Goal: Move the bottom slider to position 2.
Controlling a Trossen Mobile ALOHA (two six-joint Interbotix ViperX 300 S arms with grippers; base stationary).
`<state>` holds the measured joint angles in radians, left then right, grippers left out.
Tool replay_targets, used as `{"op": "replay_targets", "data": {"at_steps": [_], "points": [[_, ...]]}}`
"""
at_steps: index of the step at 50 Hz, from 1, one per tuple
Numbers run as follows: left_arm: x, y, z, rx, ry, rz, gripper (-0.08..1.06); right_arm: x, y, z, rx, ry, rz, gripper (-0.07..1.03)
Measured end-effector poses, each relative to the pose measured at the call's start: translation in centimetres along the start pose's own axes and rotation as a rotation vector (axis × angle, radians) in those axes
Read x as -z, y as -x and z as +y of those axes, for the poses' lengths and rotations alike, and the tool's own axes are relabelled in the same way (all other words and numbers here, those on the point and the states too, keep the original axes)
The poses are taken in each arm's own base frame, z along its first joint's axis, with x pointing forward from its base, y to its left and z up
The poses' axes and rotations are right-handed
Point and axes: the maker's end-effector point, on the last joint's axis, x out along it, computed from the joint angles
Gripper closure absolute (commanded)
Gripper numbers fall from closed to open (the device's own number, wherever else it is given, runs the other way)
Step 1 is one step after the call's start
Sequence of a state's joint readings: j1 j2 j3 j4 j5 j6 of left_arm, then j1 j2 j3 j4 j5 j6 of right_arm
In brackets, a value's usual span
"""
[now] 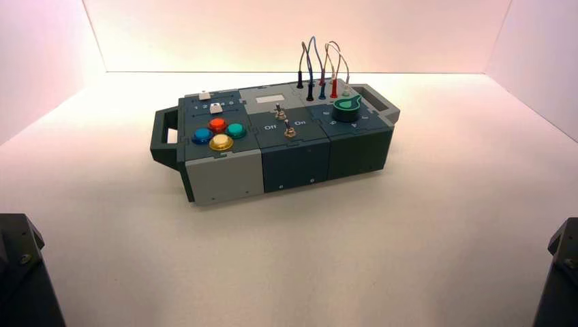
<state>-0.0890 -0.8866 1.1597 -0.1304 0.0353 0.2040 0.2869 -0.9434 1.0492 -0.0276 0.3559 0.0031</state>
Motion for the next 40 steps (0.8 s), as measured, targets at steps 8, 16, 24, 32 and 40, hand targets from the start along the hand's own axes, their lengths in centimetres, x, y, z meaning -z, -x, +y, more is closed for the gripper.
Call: {"op": "replay_targets", "data": {"at_steps": [8, 16, 24, 32, 40], "points": [[0.1, 0.0, 0.0, 0.001, 0.000, 0.006, 1.00, 0.0, 0.0, 0.0, -0.001, 0.000, 0.000, 0.98], [0.4, -0.1, -0.1, 0.006, 0.000, 0.023, 1.00, 0.0, 0.0, 0.0, -0.001, 0.000, 0.002, 0.98], [2.0, -0.8, -1.3, 0.051, -0.011, 0.108, 1.00, 0.3, -0.3, 0.0, -0.001, -0.001, 0.017, 0.98], [4.9, -2.9, -4.4, 0.164, -0.055, 0.308, 1.00, 1.1, -1.0, 0.2, -0.007, -0.010, 0.060, 0.98], [6.7, -4.5, -8.1, 0.275, -0.103, 0.490, 1.00, 2.0, -1.8, 0.2, -0.008, -0.011, 0.110, 0.98]]}}
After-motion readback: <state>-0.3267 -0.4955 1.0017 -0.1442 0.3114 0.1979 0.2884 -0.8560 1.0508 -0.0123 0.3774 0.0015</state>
